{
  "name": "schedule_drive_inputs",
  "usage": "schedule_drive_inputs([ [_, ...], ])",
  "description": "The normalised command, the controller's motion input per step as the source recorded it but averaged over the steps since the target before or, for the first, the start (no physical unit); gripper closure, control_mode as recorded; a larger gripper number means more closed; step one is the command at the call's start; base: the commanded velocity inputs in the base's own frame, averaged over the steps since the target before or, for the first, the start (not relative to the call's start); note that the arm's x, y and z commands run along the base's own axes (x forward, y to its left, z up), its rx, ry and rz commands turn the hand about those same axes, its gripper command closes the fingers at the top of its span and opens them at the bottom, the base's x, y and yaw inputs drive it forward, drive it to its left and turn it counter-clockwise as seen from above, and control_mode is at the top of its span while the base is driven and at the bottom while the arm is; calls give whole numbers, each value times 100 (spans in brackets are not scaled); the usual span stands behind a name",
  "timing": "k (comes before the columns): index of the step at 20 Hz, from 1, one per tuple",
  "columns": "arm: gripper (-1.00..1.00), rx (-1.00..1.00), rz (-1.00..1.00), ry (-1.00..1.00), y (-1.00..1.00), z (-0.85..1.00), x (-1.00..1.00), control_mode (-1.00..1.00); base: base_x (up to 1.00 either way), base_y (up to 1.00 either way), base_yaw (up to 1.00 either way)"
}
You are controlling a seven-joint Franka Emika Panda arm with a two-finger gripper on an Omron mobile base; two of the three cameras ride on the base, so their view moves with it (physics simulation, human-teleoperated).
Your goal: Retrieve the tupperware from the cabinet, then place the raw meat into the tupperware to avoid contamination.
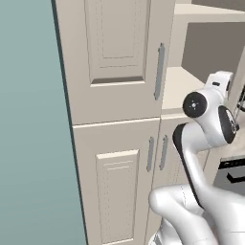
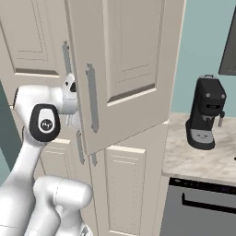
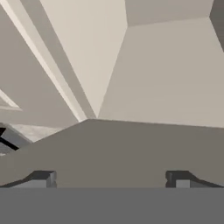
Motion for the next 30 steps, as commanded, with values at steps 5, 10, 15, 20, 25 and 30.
schedule_drive_inputs([
  [5, -100, 0, -11, 0, -34, 0, -46, -100, 0, 0, 0],
  [10, -100, -2, -11, 1, -46, 0, -30, -100, 0, 0, 0],
  [15, -100, -2, -11, 1, -50, 0, -20, -100, 0, 0, 0],
  [20, -100, -1, -9, 0, -44, 0, -7, -100, 0, 0, 0],
  [25, -100, 0, -4, 0, -32, 0, 0, -100, 0, 0, 0],
  [30, -100, 0, 0, 0, -31, 0, 0, -100, 0, 0, 0],
])
